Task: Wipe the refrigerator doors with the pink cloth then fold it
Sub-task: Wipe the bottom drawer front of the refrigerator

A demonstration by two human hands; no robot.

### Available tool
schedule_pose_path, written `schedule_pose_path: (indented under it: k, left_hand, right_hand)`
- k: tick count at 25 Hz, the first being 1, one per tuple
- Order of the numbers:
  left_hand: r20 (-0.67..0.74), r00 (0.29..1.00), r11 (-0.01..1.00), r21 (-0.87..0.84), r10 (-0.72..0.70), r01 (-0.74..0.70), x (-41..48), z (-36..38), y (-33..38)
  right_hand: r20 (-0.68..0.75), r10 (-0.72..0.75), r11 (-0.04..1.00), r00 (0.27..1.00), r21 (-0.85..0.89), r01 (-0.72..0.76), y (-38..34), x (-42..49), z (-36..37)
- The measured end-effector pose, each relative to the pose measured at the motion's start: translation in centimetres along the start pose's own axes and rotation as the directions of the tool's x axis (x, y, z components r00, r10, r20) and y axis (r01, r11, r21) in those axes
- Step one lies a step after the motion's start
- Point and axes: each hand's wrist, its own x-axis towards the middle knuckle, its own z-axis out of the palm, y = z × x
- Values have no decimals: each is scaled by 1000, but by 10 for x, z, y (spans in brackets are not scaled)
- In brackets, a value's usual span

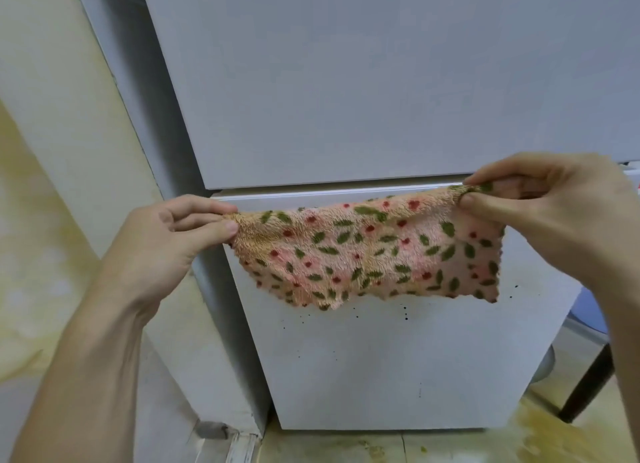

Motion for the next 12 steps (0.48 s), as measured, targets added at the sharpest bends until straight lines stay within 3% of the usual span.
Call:
schedule_pose_path:
  k: [3,5,8,12]
  left_hand:
    - [-56,997,991,129,48,-41,6,2,-8]
    - [-16,1000,998,-59,-5,5,11,2,-14]
    - [141,987,894,-428,-77,131,11,8,-19]
    - [265,959,829,-511,-100,227,11,2,-30]
  right_hand:
    - [33,-45,986,998,-159,50,1,3,-4]
    - [166,-27,987,986,-155,53,1,4,-7]
    - [414,-19,983,910,172,-58,-3,2,-6]
    - [523,10,861,852,429,-274,0,3,2]
